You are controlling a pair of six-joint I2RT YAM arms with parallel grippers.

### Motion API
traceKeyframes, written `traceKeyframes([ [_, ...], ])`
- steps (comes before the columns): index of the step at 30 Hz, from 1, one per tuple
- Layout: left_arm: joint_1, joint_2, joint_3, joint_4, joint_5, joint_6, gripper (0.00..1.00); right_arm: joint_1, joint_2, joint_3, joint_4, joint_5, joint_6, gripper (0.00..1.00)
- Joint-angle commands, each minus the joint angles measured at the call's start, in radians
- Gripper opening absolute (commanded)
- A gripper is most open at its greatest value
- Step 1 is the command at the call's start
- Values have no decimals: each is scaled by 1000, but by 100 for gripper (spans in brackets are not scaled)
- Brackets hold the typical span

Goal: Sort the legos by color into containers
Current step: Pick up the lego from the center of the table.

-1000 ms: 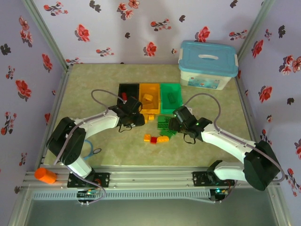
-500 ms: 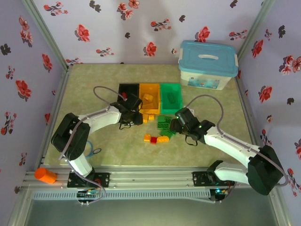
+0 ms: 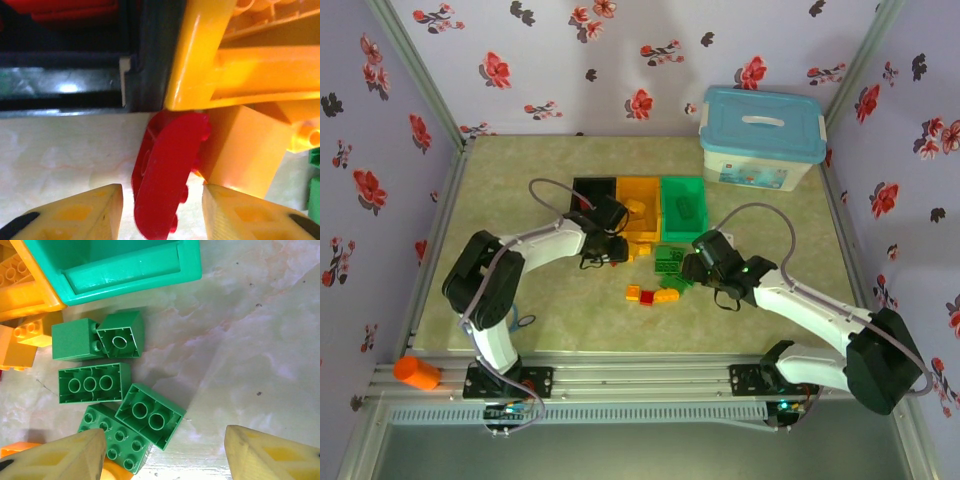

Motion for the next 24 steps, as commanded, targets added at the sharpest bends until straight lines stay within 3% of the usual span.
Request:
traceKeyframes([
  [1, 14, 40, 30, -19, 7, 20, 43, -7, -8, -16, 10, 26, 19, 64],
  [12, 17, 57, 23, -27, -3, 23, 30, -7, -14, -22, 10, 30, 22, 64],
  [19, 14, -68, -33, -48, -47, 12, 18, -7, -1, -13, 15, 29, 22, 64],
  [24, 50, -159, -15, -88, -71, 36, 17, -7, 12, -4, 20, 23, 20, 64],
])
